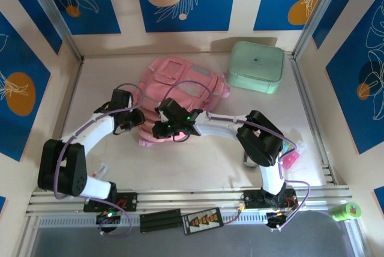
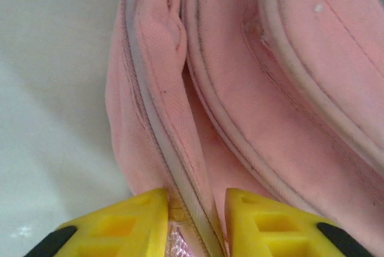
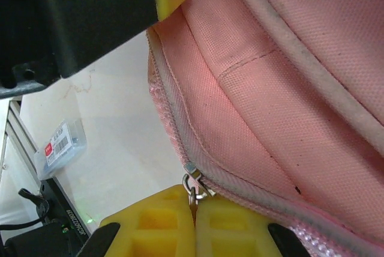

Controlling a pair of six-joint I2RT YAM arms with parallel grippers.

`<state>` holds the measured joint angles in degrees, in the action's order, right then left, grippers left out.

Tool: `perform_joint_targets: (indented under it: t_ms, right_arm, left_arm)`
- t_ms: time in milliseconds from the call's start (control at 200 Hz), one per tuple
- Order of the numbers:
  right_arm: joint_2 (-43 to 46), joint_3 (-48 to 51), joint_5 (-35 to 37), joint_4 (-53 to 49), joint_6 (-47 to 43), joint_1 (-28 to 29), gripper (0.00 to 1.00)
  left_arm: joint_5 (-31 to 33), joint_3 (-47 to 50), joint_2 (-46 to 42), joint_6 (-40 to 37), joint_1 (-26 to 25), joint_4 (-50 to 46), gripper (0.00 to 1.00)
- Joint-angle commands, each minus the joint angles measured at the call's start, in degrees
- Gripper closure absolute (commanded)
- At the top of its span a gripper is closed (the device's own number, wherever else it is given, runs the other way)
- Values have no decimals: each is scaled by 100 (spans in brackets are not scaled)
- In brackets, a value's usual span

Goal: Pack books, pencil case, and school supplies into a backpack

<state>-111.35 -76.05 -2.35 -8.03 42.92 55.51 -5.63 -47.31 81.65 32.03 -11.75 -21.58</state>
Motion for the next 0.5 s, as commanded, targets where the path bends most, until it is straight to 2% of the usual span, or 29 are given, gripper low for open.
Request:
perform_joint_targets:
  t_ms: [0,135,495]
  right_arm:
    - [264,-57,-9,-600,-246,108,100]
    - [542,50,487,-1454,-358,153,100]
    - [1557,841,2193,-2535,-29,81,100]
  left_arm:
    - [309,-111,194,-286,-58,-199,81]
    - [449,-104,358,-426,-56,-228,100]
    - [650,-169,250,-441,-56,-243,100]
